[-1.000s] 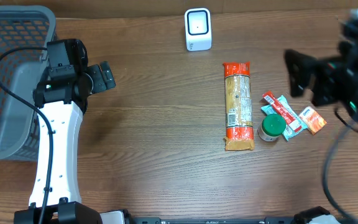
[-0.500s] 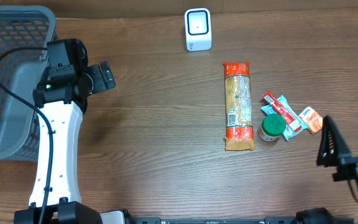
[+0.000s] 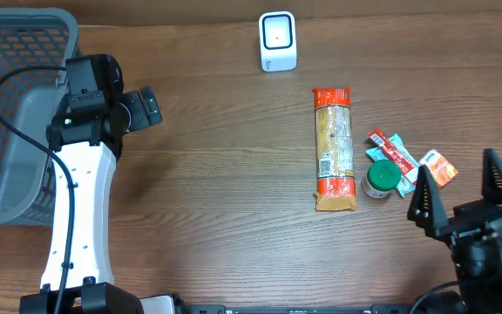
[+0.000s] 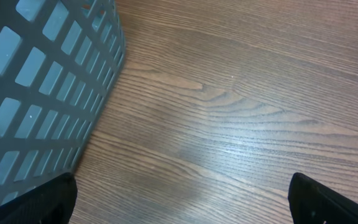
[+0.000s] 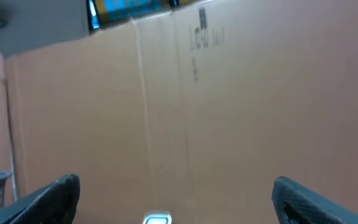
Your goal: Scan the item barcode
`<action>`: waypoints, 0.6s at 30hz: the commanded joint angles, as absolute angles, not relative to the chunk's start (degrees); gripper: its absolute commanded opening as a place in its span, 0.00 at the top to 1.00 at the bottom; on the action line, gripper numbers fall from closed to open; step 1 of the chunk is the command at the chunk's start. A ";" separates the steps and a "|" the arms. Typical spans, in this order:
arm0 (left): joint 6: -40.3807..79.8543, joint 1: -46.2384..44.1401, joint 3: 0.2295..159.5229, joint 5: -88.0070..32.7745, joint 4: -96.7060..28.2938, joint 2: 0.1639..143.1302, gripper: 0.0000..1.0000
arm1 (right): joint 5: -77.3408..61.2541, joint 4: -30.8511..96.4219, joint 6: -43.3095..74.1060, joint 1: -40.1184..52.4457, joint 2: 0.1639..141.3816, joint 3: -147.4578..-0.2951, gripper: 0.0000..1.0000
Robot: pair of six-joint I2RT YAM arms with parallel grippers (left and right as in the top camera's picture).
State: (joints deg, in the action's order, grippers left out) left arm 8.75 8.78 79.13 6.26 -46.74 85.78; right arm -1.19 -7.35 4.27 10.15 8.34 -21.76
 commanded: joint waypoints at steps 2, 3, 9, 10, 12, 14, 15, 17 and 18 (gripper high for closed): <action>7.68 8.93 79.70 6.57 -46.48 86.19 0.00 | -2.26 -13.74 4.23 9.87 4.14 -14.26 0.00; 7.68 8.93 79.70 6.57 -46.50 86.19 0.00 | -2.28 -14.39 4.23 9.87 3.38 -13.02 0.00; 7.68 8.93 79.70 6.57 -46.50 86.19 0.00 | -2.28 -15.33 4.25 9.69 0.12 -7.49 0.00; 7.68 8.93 79.70 6.57 -46.48 86.19 0.00 | -2.31 -15.46 4.29 9.47 0.16 -6.81 0.00; 7.68 8.95 79.72 6.57 -46.50 86.19 0.00 | -2.31 -15.88 4.49 9.23 0.16 -5.82 0.00; 7.68 8.93 79.70 6.57 -46.50 86.19 0.00 | -2.28 -16.12 4.49 9.21 0.16 -4.78 0.00; 7.68 8.95 79.72 6.57 -46.50 86.19 0.00 | -2.31 -16.10 4.49 9.21 0.16 -4.29 0.00; 7.68 8.95 79.70 6.57 -46.48 86.19 0.00 | -2.61 -15.68 4.64 9.21 0.16 -2.63 0.00; 7.68 8.95 79.70 6.57 -46.48 86.19 0.00 | -2.70 -15.68 4.67 9.21 0.16 -1.91 0.00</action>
State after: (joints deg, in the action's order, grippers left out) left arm 8.75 8.78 79.13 6.28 -46.70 85.78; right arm -2.17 -15.59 4.29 9.41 0.84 -4.25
